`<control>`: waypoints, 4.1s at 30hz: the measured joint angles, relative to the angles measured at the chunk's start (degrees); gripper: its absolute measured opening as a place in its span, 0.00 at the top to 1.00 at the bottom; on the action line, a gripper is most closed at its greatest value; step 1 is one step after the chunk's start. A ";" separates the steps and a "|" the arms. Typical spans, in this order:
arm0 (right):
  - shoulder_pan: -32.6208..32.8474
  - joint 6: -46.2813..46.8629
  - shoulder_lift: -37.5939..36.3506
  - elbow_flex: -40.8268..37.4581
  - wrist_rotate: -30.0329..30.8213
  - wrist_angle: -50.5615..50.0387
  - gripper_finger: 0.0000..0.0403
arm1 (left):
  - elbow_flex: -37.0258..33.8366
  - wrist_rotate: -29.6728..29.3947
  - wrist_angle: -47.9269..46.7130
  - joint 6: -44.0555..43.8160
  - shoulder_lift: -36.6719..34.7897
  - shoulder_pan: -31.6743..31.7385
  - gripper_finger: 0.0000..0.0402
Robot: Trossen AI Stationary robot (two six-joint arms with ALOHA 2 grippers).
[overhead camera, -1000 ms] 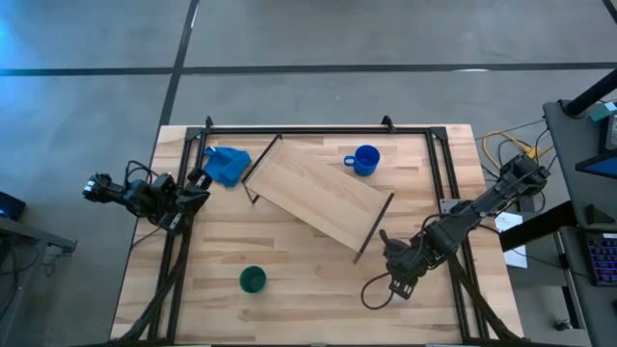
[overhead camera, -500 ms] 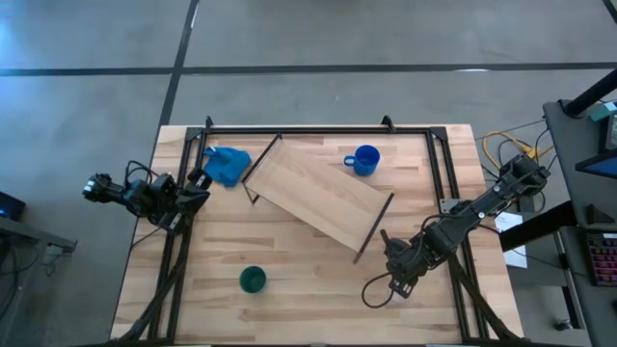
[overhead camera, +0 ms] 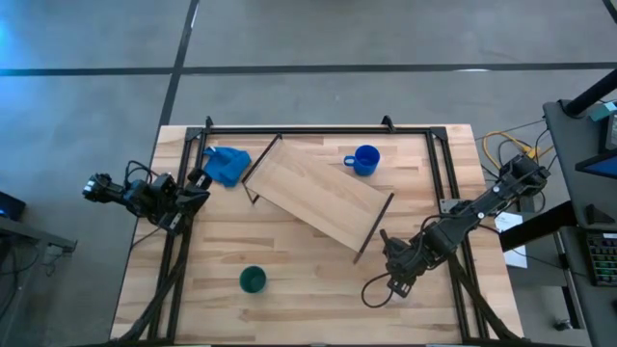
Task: Stack small to large cups/mugs on shelf
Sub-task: Put the transparent mug on the shelf
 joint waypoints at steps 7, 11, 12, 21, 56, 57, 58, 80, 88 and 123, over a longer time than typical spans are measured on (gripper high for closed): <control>0.00 0.00 0.02 -1.63 0.09 0.23 0.79 | 0.00 0.00 0.00 0.00 0.00 0.00 0.96; 0.11 0.34 0.02 -2.38 0.44 1.48 0.79 | 0.00 0.00 0.00 0.00 0.00 0.00 0.96; 0.11 0.40 0.02 -2.46 0.44 1.84 0.79 | 0.00 0.00 0.00 0.00 -0.02 0.00 0.96; 0.11 0.28 0.02 -2.78 0.98 2.82 0.83 | 0.00 0.00 -0.02 0.00 -0.02 -0.02 0.96; -5.38 -28.55 -0.07 35.01 31.57 -7.66 0.98 | 0.00 0.00 0.00 0.00 -0.01 -0.01 0.96; -6.76 -31.45 -0.07 36.74 32.55 -8.34 0.98 | 0.00 0.00 0.00 0.00 0.00 0.00 0.96; -8.37 -34.17 -0.09 38.22 32.67 -8.82 0.98 | 0.00 0.00 0.00 0.00 0.00 -0.01 0.96; -37.20 -50.46 12.19 50.57 4.32 -32.88 0.98 | 0.00 0.00 0.01 0.00 -0.02 0.00 0.96; -37.02 -52.74 18.37 52.96 2.58 -38.82 0.98 | 0.06 0.00 -0.14 0.04 -0.03 0.00 0.96; -44.93 -65.74 40.44 79.11 10.91 -28.59 0.98 | -0.08 -0.04 -0.17 4.83 0.20 0.02 0.96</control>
